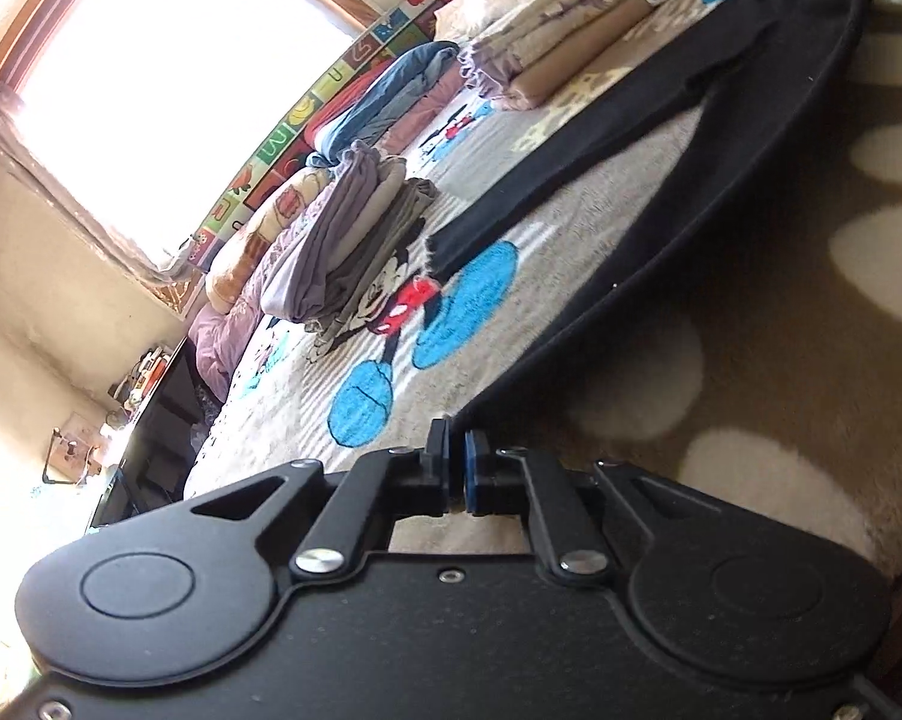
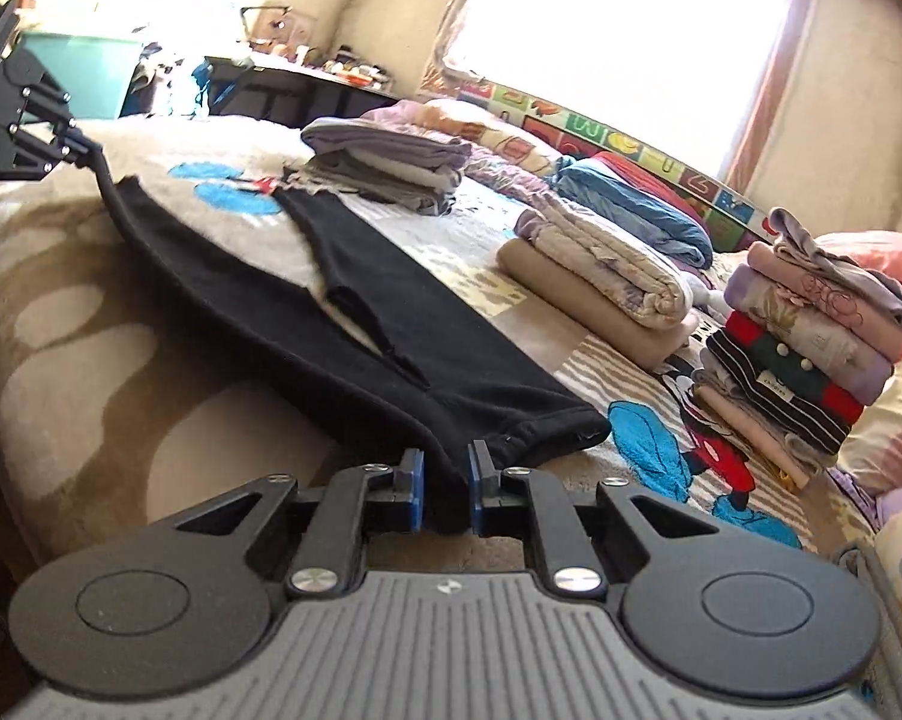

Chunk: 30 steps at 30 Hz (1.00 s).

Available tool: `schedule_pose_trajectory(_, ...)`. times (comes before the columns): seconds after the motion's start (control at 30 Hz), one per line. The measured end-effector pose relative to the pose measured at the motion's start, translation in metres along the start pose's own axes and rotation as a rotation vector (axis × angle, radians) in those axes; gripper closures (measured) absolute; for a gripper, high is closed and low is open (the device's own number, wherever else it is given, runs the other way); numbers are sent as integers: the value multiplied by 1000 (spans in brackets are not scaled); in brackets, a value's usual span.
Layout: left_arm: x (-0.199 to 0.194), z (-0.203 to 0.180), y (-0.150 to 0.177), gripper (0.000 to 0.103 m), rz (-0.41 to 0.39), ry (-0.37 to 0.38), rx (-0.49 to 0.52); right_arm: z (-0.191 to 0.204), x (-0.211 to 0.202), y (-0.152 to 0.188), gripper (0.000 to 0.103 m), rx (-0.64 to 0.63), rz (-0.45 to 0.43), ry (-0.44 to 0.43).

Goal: Fold clothes

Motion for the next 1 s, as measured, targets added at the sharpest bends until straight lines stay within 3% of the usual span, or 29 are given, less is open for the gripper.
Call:
schedule_pose_trajectory(0.17, 23, 23, -34, 100, -11, -27, -77, -26, 17, -10, 88, 125, -38, 16)
schedule_pose_trajectory(0.53, 95, 42, -89, 100, 7, -13, -108, -69, 66, -12, 89, 277, -48, 32)
schedule_pose_trajectory(0.57, 102, 42, -94, 100, 9, -12, -101, -73, 71, -11, 92, 287, -44, 34)
schedule_pose_trajectory(0.6, 108, 42, -98, 100, 13, -11, -96, -76, 75, -10, 101, 299, -40, 37)
schedule_pose_trajectory(0.83, 147, 39, -119, 100, 30, 26, -109, -97, 85, -4, 100, 420, -31, 18)
schedule_pose_trajectory(0.9, 148, 38, -116, 100, 33, 30, -124, -104, 80, 3, 97, 514, -45, -50)
schedule_pose_trajectory(0.97, 149, 37, -112, 100, 37, 34, -140, -112, 78, 12, 76, 613, -51, -107)
schedule_pose_trajectory(1.0, 145, 37, -109, 100, 21, 30, -153, -117, 77, 17, 48, 665, -55, -136)
Point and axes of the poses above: each gripper's, at about its wrist camera, not at the fingertips, and x roughly the way its jaws point, z to its left, y to its underside, the point moved 5 cm from there along x, roughly the way its jaws point
